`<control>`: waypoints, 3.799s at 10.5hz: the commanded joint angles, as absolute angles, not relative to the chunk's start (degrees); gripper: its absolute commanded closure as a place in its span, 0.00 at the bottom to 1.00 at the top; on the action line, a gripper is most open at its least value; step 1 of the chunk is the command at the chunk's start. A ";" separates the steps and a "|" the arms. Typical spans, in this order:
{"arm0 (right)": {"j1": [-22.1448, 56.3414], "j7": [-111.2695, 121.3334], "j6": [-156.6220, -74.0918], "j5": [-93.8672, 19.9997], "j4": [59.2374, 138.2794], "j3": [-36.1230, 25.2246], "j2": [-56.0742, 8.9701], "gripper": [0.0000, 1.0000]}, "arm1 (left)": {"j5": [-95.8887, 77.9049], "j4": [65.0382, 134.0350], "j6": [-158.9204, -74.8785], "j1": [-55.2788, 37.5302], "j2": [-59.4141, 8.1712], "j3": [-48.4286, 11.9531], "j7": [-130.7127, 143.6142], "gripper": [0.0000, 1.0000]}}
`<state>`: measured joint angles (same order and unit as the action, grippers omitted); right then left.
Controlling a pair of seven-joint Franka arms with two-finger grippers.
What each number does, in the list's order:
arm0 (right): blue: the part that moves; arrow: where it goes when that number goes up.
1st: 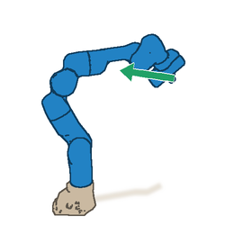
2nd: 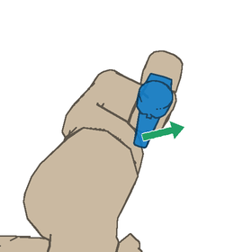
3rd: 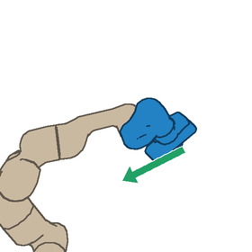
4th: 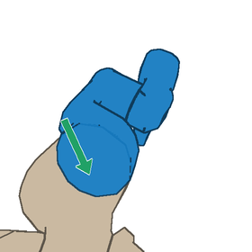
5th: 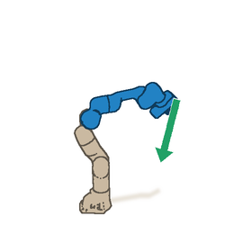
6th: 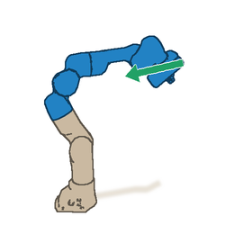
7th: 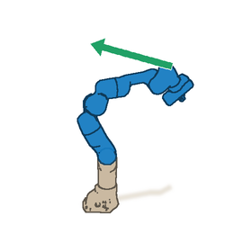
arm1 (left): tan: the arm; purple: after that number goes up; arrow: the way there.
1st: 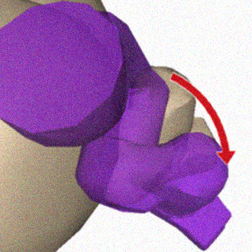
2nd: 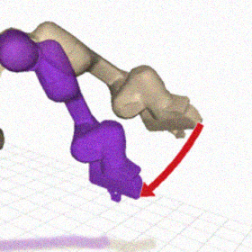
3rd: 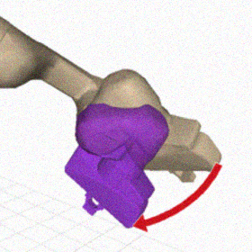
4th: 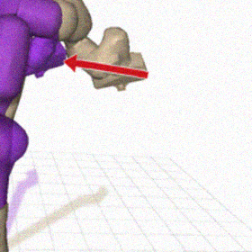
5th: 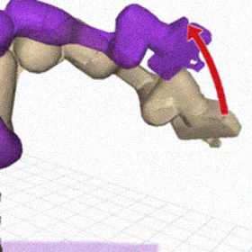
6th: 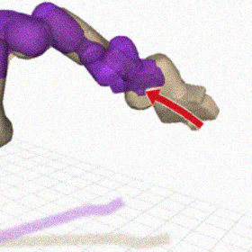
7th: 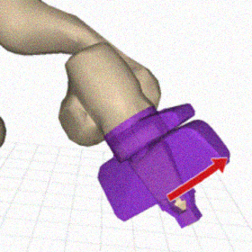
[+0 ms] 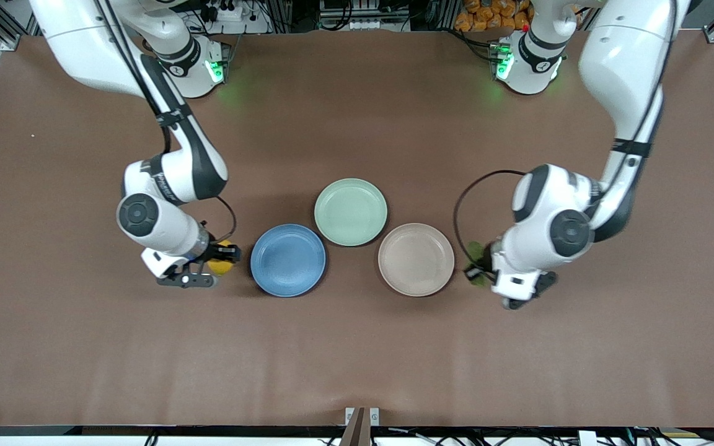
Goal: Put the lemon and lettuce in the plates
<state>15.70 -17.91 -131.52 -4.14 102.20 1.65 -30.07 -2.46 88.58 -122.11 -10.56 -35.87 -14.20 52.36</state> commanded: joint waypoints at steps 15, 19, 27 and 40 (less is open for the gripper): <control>26.28 -31.64 -137.11 0.60 93.96 1.05 -41.48 1.00 | 5.79 88.50 -127.36 -12.76 -37.18 -12.83 59.44 0.00; 26.19 -31.73 -137.02 1.58 93.96 1.05 -42.36 0.13 | 6.06 88.77 -121.75 -8.53 -36.39 -12.66 47.32 0.00; 25.23 -36.12 -124.86 1.14 87.22 1.14 -40.43 0.00 | 6.26 97.97 -112.06 -4.13 -25.69 -7.22 21.82 0.00; 5.02 -9.14 -91.42 1.41 84.82 0.88 -25.94 0.00 | -3.43 99.77 -113.04 -3.34 -5.28 -3.78 7.56 0.00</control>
<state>6.32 -9.92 -93.62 1.03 83.64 -0.06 -28.70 -1.80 102.11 -114.25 -3.18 -6.04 -4.25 9.62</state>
